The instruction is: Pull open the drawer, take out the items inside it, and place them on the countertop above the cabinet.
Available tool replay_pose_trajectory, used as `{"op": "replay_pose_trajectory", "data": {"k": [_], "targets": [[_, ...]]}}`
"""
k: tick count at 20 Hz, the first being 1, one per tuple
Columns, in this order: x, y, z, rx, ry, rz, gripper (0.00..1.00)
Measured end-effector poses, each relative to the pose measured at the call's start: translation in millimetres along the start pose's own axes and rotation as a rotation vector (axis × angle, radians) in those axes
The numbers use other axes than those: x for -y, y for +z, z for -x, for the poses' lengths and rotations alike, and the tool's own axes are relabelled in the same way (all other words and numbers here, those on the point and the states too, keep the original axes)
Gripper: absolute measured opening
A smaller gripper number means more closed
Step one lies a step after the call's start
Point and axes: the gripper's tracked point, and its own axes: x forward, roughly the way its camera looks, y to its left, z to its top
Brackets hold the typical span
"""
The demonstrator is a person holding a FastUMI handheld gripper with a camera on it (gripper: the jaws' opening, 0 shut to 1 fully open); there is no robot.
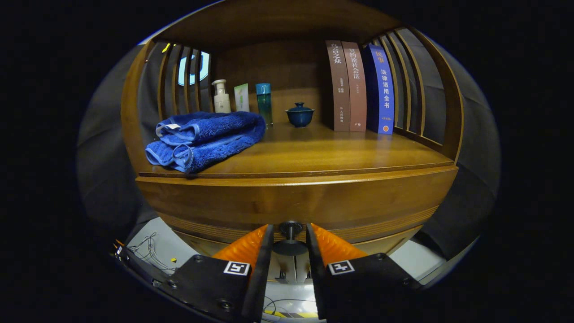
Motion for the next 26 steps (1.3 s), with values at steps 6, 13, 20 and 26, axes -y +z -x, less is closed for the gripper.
{"op": "replay_pose_trajectory", "data": {"k": [6,13,20,26], "targets": [[-0.5,-0.4,-0.1,0.012,-0.015,0.017,0.33],[-1.1,-5.6,10.7,0.002,-0.017,0.033,0.33],[0.0,-24.4,54.0,-0.030,-0.025,0.018,0.33],[-2.3,-43.4,96.3,-0.044,-0.031,0.028,0.33]]}}
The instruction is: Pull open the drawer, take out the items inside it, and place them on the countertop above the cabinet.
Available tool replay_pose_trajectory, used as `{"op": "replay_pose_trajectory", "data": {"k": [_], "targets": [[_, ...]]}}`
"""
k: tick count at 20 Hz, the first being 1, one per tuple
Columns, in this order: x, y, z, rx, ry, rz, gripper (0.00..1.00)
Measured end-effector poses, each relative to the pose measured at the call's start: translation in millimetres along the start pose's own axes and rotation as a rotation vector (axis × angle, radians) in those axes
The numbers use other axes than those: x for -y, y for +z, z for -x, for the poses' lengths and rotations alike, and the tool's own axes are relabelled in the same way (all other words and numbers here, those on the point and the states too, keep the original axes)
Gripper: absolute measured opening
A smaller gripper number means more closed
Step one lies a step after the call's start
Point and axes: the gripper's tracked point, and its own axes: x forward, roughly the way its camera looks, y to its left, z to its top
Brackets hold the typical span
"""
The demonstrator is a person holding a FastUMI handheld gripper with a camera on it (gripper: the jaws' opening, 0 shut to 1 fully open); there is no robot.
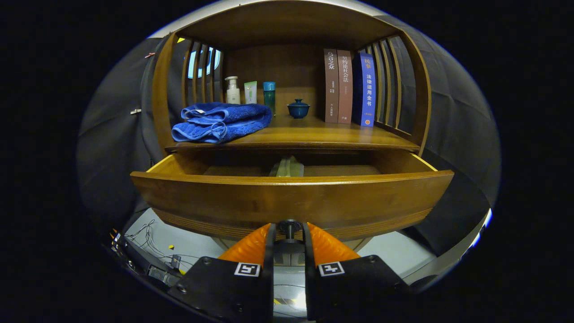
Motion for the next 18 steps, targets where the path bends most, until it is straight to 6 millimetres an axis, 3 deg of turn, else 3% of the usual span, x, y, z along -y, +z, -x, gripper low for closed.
{"op": "replay_pose_trajectory", "data": {"k": [4,8,12,15,18], "targets": [[-0.1,-13.4,19.9,-0.021,0.001,-0.010,0.33],[0.3,-11.1,47.1,0.012,-0.004,0.014,0.32],[0.0,-49.2,61.5,-0.066,0.005,-0.006,0.20],[-9.0,-29.9,73.8,-0.020,0.025,0.014,0.15],[-14.7,17.6,86.9,0.073,0.050,0.019,0.17]]}}
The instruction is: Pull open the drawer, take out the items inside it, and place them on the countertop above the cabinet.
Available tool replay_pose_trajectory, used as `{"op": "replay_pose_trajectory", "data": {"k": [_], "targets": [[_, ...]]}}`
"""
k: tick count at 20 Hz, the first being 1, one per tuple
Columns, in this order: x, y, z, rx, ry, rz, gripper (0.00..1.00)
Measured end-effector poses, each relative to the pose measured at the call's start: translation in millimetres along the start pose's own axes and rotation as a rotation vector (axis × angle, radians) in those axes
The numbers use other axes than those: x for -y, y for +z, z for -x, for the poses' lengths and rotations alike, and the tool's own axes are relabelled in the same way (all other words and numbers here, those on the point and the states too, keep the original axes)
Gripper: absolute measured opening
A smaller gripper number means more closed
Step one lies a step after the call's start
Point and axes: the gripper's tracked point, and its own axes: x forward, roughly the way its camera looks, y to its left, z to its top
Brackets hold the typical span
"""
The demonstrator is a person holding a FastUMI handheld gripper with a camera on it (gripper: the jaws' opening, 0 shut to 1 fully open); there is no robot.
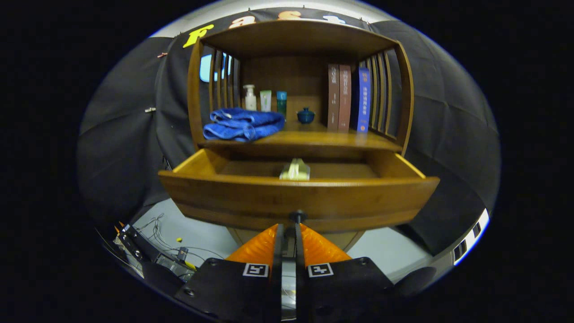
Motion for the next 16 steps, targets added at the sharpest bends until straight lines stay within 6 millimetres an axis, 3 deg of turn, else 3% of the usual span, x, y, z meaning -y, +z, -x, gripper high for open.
{"op": "replay_pose_trajectory", "data": {"k": [1,4,6,7,10,16], "targets": [[-0.2,19.3,-0.4,0.026,0.006,-0.008,0.20],[0.7,62.7,-15.2,0.044,0.020,-0.007,0.49],[0.7,83.5,-36.0,0.029,0.029,-0.012,0.69],[0.9,90.4,-48.9,0.011,0.032,-0.017,0.73],[2.9,94.5,-95.0,-0.084,0.021,-0.033,0.87],[7.9,65.2,-168.9,-0.340,-0.014,-0.024,0.91]]}}
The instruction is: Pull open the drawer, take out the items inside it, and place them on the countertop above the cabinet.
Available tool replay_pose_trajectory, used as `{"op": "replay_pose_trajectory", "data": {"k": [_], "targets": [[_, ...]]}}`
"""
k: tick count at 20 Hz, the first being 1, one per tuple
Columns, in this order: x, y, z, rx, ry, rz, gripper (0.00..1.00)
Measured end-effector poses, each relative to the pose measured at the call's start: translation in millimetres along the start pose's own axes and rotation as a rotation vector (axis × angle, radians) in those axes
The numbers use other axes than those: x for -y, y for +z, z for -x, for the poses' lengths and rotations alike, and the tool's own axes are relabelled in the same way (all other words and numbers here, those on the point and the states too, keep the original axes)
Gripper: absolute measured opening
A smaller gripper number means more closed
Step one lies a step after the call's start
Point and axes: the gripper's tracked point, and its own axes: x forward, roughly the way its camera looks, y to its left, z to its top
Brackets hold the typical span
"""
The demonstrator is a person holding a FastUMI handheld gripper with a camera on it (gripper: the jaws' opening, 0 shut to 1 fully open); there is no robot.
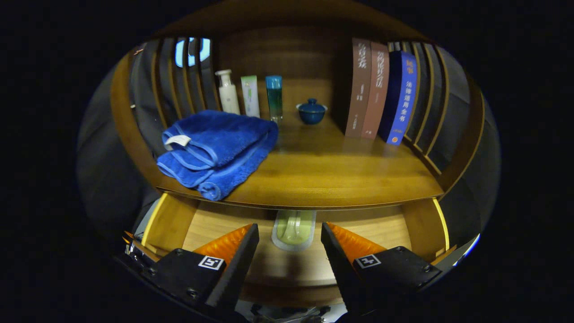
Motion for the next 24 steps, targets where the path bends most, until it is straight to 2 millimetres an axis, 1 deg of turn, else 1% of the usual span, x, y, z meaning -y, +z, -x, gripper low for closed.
{"op": "replay_pose_trajectory", "data": {"k": [3,6,8,9,10,12,14,15,16,17,18,19,20,22,24], "targets": [[6.7,-3.4,-24.8,-0.076,-0.016,-0.034,0.91],[14.0,-14.5,-45.9,-0.167,-0.038,-0.066,0.90],[17.6,-20.9,-56.4,-0.211,-0.048,-0.077,0.84],[17.9,-23.5,-60.8,-0.228,-0.047,-0.077,0.83],[17.8,-24.9,-64.5,-0.242,-0.049,-0.079,0.79],[18.0,-28.0,-72.2,-0.272,-0.050,-0.089,0.76],[20.2,-34.2,-73.0,-0.297,-0.061,-0.082,0.63],[20.0,-35.4,-77.3,-0.298,-0.062,-0.086,0.56],[19.0,-43.3,-81.6,-0.317,-0.056,-0.090,0.49],[16.4,-37.1,-69.5,-0.303,-0.050,-0.089,0.42],[18.3,-38.7,-79.4,-0.285,-0.056,-0.084,0.36],[17.2,-37.8,-81.0,-0.283,-0.053,-0.086,0.30],[17.3,-36.0,-76.0,-0.285,-0.049,-0.082,0.24],[15.5,-37.8,-72.5,-0.286,-0.034,-0.070,0.24],[12.7,-38.3,-61.3,-0.279,-0.013,-0.076,0.24]]}}
